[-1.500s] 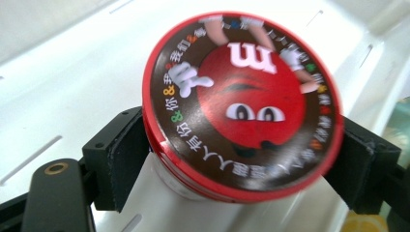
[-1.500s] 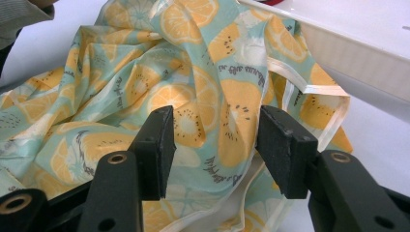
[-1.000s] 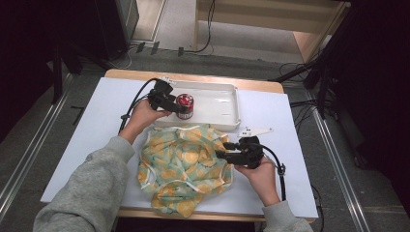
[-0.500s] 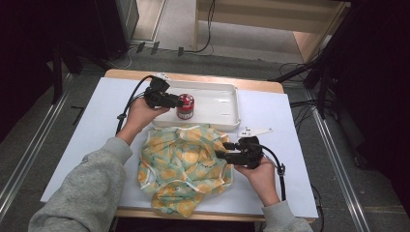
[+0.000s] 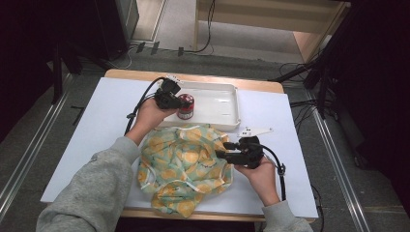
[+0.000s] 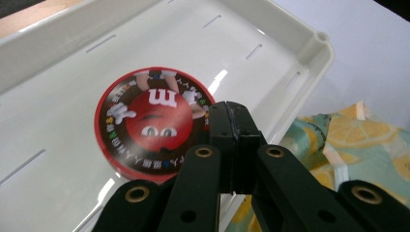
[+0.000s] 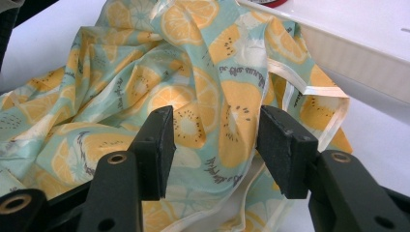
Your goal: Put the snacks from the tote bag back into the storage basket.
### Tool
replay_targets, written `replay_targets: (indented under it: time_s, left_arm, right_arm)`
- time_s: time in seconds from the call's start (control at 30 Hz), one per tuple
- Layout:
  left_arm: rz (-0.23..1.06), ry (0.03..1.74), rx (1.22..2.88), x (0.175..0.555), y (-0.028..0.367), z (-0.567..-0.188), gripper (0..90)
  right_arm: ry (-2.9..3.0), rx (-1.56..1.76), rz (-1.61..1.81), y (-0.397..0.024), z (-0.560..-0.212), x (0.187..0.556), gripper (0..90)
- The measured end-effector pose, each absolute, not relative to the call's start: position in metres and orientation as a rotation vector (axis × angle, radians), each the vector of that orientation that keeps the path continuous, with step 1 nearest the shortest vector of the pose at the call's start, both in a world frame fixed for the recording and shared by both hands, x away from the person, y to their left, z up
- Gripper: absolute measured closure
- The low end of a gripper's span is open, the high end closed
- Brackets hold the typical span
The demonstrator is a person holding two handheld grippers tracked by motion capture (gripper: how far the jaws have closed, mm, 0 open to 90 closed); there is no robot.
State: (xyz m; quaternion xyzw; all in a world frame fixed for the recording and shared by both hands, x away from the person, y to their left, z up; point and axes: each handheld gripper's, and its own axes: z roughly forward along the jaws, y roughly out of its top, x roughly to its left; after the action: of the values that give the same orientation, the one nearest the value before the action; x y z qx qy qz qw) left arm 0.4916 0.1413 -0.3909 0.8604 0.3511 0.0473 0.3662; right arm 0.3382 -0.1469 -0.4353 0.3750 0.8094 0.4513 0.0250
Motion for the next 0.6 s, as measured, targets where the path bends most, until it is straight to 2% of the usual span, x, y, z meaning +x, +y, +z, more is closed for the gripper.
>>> replay_targets:
  time_s: [0.4, 0.6]
  left_arm:
    - [0.123, 0.945, 2.233, 0.506, 0.107, -0.399, 90.0]
    - [0.113, 0.963, 2.239, 0.508, 0.103, -0.409, 90.0]
  right_arm:
    - [2.507, 1.162, 1.396, -0.147, -0.435, 0.336, 48.9]
    - [2.499, 1.163, 1.404, -0.149, -0.435, 0.335, 48.9]
